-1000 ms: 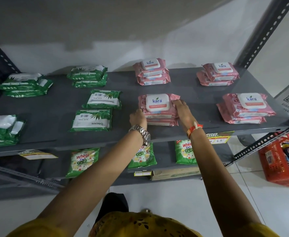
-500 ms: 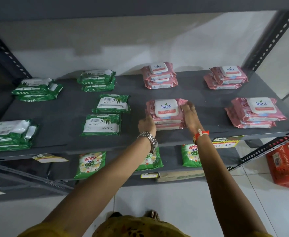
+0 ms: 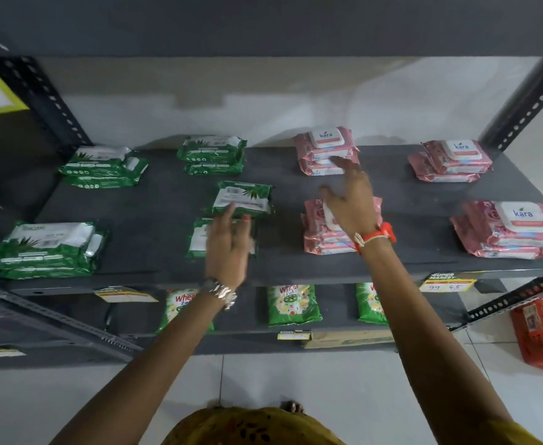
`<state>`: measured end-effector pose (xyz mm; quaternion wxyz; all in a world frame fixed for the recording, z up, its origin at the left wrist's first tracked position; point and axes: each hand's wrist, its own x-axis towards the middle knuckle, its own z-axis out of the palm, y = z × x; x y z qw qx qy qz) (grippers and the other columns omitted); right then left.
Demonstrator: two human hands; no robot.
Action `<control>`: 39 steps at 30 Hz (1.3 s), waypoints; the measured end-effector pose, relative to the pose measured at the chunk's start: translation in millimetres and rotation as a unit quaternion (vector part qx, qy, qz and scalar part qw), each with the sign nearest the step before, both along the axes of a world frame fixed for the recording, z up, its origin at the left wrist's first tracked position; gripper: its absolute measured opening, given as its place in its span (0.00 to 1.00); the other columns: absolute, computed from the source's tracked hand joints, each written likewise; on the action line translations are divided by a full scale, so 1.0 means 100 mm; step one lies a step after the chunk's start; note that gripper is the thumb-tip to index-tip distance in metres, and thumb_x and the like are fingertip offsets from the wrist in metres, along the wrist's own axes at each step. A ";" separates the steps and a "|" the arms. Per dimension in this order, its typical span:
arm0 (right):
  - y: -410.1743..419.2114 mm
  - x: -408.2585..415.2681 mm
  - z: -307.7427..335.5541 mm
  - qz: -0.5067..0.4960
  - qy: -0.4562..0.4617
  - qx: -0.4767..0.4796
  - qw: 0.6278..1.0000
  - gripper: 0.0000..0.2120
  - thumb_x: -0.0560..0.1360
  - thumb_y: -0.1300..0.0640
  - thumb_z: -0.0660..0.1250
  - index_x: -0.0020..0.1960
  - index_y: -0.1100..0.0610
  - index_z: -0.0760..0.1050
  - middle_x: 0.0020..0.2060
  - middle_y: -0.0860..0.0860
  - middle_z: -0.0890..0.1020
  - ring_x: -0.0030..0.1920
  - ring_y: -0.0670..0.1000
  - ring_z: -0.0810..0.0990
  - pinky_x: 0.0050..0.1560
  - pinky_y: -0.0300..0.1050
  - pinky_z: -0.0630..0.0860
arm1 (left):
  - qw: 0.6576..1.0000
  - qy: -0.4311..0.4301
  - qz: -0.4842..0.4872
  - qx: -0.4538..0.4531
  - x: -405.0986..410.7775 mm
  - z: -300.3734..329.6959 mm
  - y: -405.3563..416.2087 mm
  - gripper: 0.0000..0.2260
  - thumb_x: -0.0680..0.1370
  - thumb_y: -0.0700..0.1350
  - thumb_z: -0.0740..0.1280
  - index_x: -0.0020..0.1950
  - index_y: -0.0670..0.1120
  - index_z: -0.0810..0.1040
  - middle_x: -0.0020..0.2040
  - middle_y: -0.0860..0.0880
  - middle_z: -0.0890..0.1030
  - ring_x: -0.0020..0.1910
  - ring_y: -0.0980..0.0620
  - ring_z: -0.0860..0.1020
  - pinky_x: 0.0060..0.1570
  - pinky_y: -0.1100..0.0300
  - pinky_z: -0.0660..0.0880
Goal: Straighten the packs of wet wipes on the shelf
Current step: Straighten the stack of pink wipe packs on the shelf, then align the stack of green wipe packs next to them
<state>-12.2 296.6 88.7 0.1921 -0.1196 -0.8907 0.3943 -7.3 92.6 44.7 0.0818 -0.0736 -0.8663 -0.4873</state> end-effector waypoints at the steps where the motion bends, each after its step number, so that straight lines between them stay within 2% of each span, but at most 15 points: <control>1: -0.15 -0.10 0.05 0.047 -0.043 0.038 0.997 0.25 0.71 0.59 0.66 0.66 0.62 0.68 0.64 0.61 0.74 0.65 0.61 0.72 0.65 0.49 0.68 | 0.997 0.048 0.013 -0.063 -0.05 -0.05 -0.27 0.26 0.76 0.55 0.52 0.68 0.42 0.66 0.63 0.44 0.75 0.63 0.48 0.71 0.64 0.53 0.66; 3: -0.41 -0.36 0.04 0.137 -0.124 0.109 0.977 0.28 0.71 0.57 0.67 0.69 0.60 0.66 0.66 0.61 0.73 0.67 0.60 0.71 0.65 0.47 0.67 | 0.977 0.078 0.021 -0.196 -0.19 -0.24 -0.77 0.27 0.75 0.55 0.50 0.68 0.41 0.66 0.68 0.41 0.72 0.68 0.43 0.69 0.66 0.49 0.65; 5: -0.67 -0.52 0.10 0.183 -0.190 0.164 0.950 0.32 0.72 0.54 0.67 0.72 0.59 0.60 0.69 0.60 0.70 0.69 0.58 0.67 0.67 0.45 0.65 | 0.958 0.033 0.019 -0.284 -0.31 -0.40 -1.17 0.30 0.74 0.58 0.47 0.71 0.42 0.63 0.73 0.43 0.65 0.73 0.45 0.61 0.71 0.46 0.57; 8: -0.93 -0.80 0.08 0.184 -0.275 0.188 0.925 0.30 0.74 0.58 0.65 0.72 0.64 0.58 0.71 0.55 0.65 0.70 0.57 0.63 0.68 0.43 0.58 | 0.945 -0.052 0.012 -0.323 -0.38 -0.57 -1.52 0.34 0.71 0.61 0.45 0.73 0.44 0.57 0.76 0.45 0.58 0.75 0.48 0.54 0.73 0.46 0.48; 11: -1.10 -1.04 -0.05 0.242 -0.317 0.258 0.880 0.37 0.66 0.57 0.73 0.71 0.63 0.62 0.69 0.62 0.70 0.66 0.61 0.72 0.66 0.51 0.70 | 0.935 -0.045 0.004 -0.351 -0.38 -0.65 -1.62 0.38 0.68 0.63 0.42 0.73 0.44 0.57 0.75 0.45 0.59 0.75 0.48 0.55 0.74 0.46 0.48; 14: -1.08 -1.22 -0.21 0.250 -0.309 0.276 0.875 0.42 0.61 0.56 0.77 0.70 0.62 0.63 0.66 0.63 0.73 0.64 0.62 0.74 0.63 0.52 0.73 | 0.926 -0.034 0.008 -0.376 -0.38 -0.70 -1.62 0.37 0.69 0.62 0.40 0.74 0.46 0.54 0.76 0.47 0.57 0.76 0.49 0.53 0.74 0.47 0.48; 18: -1.10 -1.20 -0.18 0.208 -0.245 0.277 0.906 0.42 0.58 0.54 0.76 0.69 0.57 0.65 0.62 0.61 0.77 0.61 0.61 0.75 0.60 0.52 0.75 | 0.921 -0.024 0.006 -0.388 -0.39 -0.73 -1.64 0.36 0.70 0.61 0.39 0.74 0.46 0.53 0.76 0.48 0.56 0.76 0.50 0.53 0.74 0.48 0.47; 22: -1.18 -0.93 0.02 0.204 -0.213 0.219 0.930 0.42 0.59 0.56 0.76 0.70 0.59 0.63 0.62 0.60 0.77 0.61 0.60 0.75 0.62 0.49 0.74 | 0.923 -0.016 0.005 -0.384 -0.40 -0.77 -1.65 0.34 0.71 0.60 0.41 0.73 0.45 0.55 0.76 0.47 0.58 0.75 0.49 0.55 0.74 0.47 0.49; 26: -1.31 -0.55 0.03 0.261 -0.233 0.208 0.914 0.42 0.61 0.58 0.76 0.71 0.58 0.62 0.69 0.58 0.71 0.67 0.57 0.70 0.65 0.43 0.67 | 0.927 -0.011 0.006 -0.376 -0.40 -0.78 -1.65 0.33 0.72 0.60 0.42 0.73 0.45 0.57 0.75 0.46 0.59 0.75 0.48 0.56 0.74 0.46 0.51; 29: -1.39 -0.48 -0.12 0.272 -0.260 0.234 0.897 0.43 0.61 0.56 0.76 0.72 0.58 0.61 0.69 0.59 0.71 0.68 0.57 0.69 0.67 0.45 0.66 | 0.926 -0.011 0.002 -0.378 -0.40 -0.79 -1.66 0.32 0.73 0.60 0.42 0.73 0.45 0.56 0.76 0.47 0.58 0.75 0.49 0.55 0.74 0.47 0.49; 31: -1.41 -0.47 -0.19 0.264 -0.264 0.236 0.897 0.44 0.60 0.53 0.76 0.72 0.56 0.61 0.68 0.59 0.73 0.67 0.58 0.70 0.68 0.49 0.67 | 0.942 -0.029 0.014 -0.333 -0.40 -0.74 -1.63 0.30 0.74 0.58 0.42 0.72 0.46 0.58 0.76 0.48 0.59 0.75 0.50 0.55 0.74 0.49 0.48; 34: -1.39 -0.42 -0.21 0.248 -0.236 0.250 0.906 0.45 0.60 0.46 0.76 0.72 0.54 0.61 0.69 0.57 0.71 0.69 0.58 0.67 0.72 0.55 0.61 | 0.981 -0.059 0.077 -0.167 -0.42 -0.57 -1.54 0.27 0.75 0.55 0.46 0.68 0.44 0.68 0.71 0.45 0.69 0.72 0.48 0.63 0.74 0.49 0.52; 36: -1.44 -0.27 -0.15 0.232 -0.171 0.228 0.930 0.42 0.61 0.44 0.75 0.70 0.55 0.65 0.66 0.56 0.73 0.66 0.56 0.69 0.70 0.50 0.62 | 0.989 -0.085 0.116 -0.036 -0.45 -0.42 -1.45 0.24 0.77 0.55 0.50 0.63 0.42 0.72 0.65 0.40 0.75 0.67 0.42 0.70 0.71 0.47 0.60; 37: -1.51 -0.16 -0.14 0.220 -0.130 0.174 0.951 0.36 0.62 0.45 0.74 0.67 0.56 0.69 0.62 0.55 0.77 0.61 0.53 0.73 0.65 0.45 0.66 | 0.986 -0.112 0.124 0.027 -0.51 -0.35 -1.40 0.22 0.78 0.55 0.52 0.63 0.42 0.72 0.65 0.41 0.75 0.66 0.43 0.70 0.69 0.48 0.63; 39: -1.71 0.12 -0.14 0.204 -0.124 -0.046 0.970 0.22 0.67 0.52 0.73 0.58 0.58 0.77 0.50 0.54 0.82 0.47 0.50 0.77 0.52 0.40 0.74 | 0.969 -0.168 0.098 0.150 -0.68 -0.20 -1.27 0.19 0.78 0.51 0.56 0.65 0.42 0.71 0.67 0.42 0.73 0.67 0.45 0.69 0.69 0.51 0.63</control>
